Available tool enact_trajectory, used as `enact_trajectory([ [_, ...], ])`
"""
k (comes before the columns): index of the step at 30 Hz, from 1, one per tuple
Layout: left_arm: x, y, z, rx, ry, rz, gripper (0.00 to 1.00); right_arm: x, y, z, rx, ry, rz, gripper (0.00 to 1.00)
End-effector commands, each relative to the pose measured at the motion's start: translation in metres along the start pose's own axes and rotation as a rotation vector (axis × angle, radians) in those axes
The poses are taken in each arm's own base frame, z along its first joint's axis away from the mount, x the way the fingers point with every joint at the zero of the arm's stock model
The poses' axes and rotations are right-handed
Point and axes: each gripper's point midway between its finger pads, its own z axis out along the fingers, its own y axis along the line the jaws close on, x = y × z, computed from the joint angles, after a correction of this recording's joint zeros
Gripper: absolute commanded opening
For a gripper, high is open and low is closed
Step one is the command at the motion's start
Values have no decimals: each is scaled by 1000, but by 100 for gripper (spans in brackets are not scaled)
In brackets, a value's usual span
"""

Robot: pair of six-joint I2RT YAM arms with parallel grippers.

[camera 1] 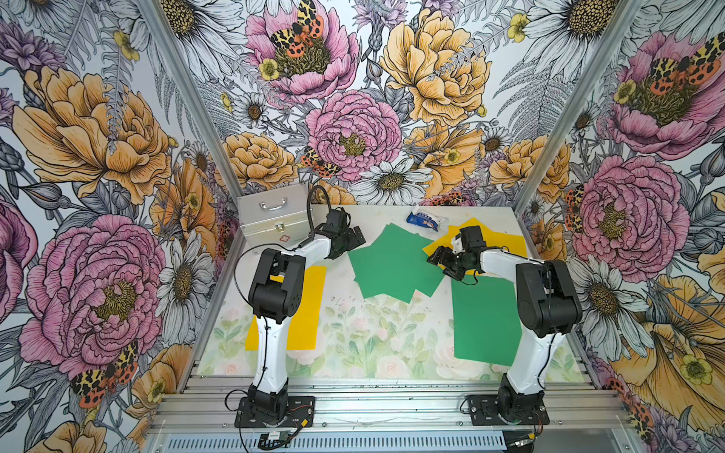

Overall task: Sort the scattered colored papers by color
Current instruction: Pick up the colored paper.

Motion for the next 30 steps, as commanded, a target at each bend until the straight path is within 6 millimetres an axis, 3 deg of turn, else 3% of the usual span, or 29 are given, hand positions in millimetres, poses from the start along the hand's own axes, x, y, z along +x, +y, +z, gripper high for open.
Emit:
enact_trajectory([
  [1, 0, -11, 8, 61, 27, 32, 98, 8, -2, 13, 3, 35, 30, 84],
  [8, 7, -7, 24, 85, 68, -2, 98, 25, -8, 31, 26, 87, 68, 84],
  [13, 26, -6, 34, 123, 144, -39, 98, 36, -6, 42, 30, 121, 63, 84],
  [17, 47, -6, 34, 145, 202, -51, 98, 37, -4, 46, 26, 131, 63, 84],
  [22, 63, -13, 19, 224, 237, -61, 97, 35, -1, 48, 19, 132, 60, 84],
  [24, 60, -15, 8, 239, 227, -49, 90, 34, -1, 49, 18, 132, 59, 83],
  [30, 56, -21, -16, 257, 222, 0, 56, 35, 1, 51, 13, 138, 56, 82],
])
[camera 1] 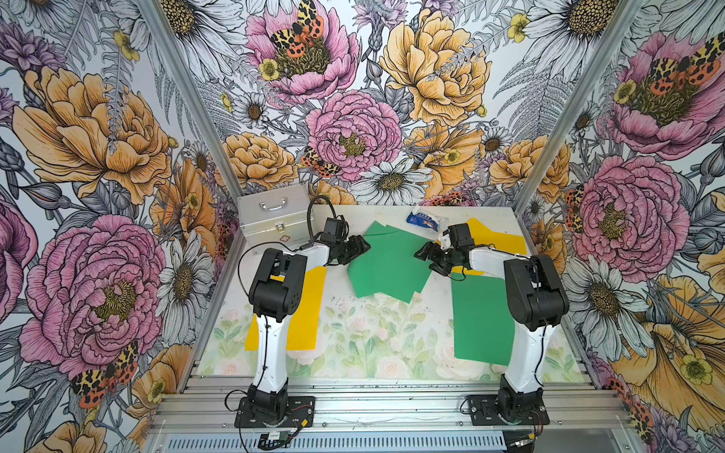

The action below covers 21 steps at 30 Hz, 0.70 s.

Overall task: Sort the scattered colored papers by color
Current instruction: Pick up the colored paper.

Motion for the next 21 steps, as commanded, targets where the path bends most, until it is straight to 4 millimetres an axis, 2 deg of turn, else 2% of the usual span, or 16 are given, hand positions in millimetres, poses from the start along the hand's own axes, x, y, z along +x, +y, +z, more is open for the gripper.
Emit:
enact_trajectory([
  [1, 12, -7, -17, 9, 48, 9, 51, 34, -38, 21, 107, 111, 74, 82],
  [7, 9, -14, -30, 13, 32, 15, 38, 30, -31, 15, 95, 97, 61, 81],
  [16, -1, -36, -51, 59, -5, 13, 37, 19, -4, -12, 45, 37, 15, 82],
  [21, -8, -39, -59, 62, -29, -6, 32, 20, 15, -30, -19, 14, 36, 82],
])
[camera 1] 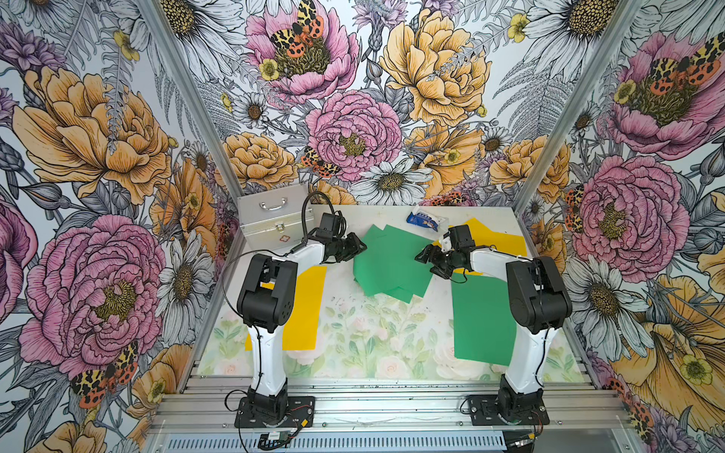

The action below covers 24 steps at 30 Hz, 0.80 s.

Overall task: Sort the scattered colored papers by color
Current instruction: Pick up the colored paper.

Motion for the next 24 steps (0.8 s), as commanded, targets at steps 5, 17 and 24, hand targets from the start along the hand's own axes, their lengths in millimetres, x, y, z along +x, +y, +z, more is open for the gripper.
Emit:
enact_trajectory([
  [5, -12, -12, -15, 7, -56, -1, 28, 19, 35, -31, -134, -21, 66, 82],
  [17, -20, -41, -17, 94, -118, -52, 25, 70, 62, -7, -325, 4, 231, 80],
  [24, -19, -64, -28, 123, -157, -22, 25, 78, 77, 10, -428, -5, 331, 77],
])
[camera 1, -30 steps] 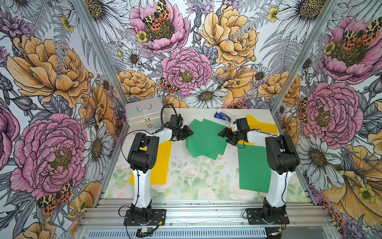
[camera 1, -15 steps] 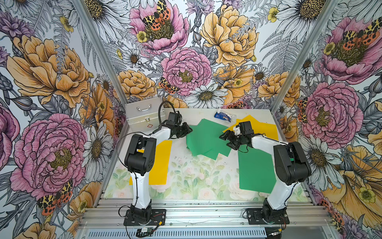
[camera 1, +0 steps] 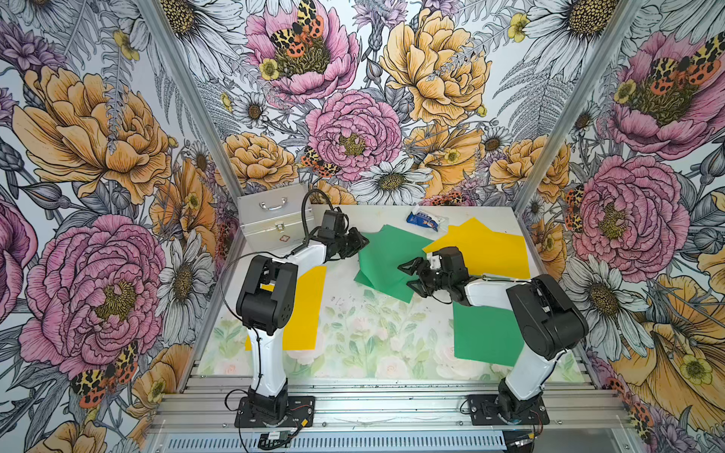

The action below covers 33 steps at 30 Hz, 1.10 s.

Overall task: Sort the scattered colored papers by color
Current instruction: Pick up the colored paper.

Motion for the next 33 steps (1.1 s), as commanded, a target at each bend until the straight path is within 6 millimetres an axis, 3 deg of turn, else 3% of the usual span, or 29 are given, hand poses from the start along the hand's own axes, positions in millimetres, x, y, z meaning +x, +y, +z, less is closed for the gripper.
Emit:
enact_trajectory([
  [1, -13, -33, -22, 59, -86, 36, 24, -3, 4, 9, -87, -38, 83, 76],
  [8, -14, -46, -35, 83, -110, 45, 24, -1, -6, 10, -105, -74, 131, 75],
  [14, -4, -51, -39, 90, -103, 52, 24, -16, 16, 9, -233, -130, 153, 72],
  [15, -6, -61, -52, 112, -125, 63, 24, -16, 20, 10, -247, -126, 151, 72],
  [17, -3, -60, -56, 112, -129, 63, 24, -19, 24, 11, -267, -132, 160, 70],
  [22, 1, -56, -62, 110, -133, 63, 23, -25, 30, 10, -319, -154, 176, 60],
  [33, 1, -61, -64, 125, -135, 65, 23, -21, 18, 20, -353, -126, 250, 56],
])
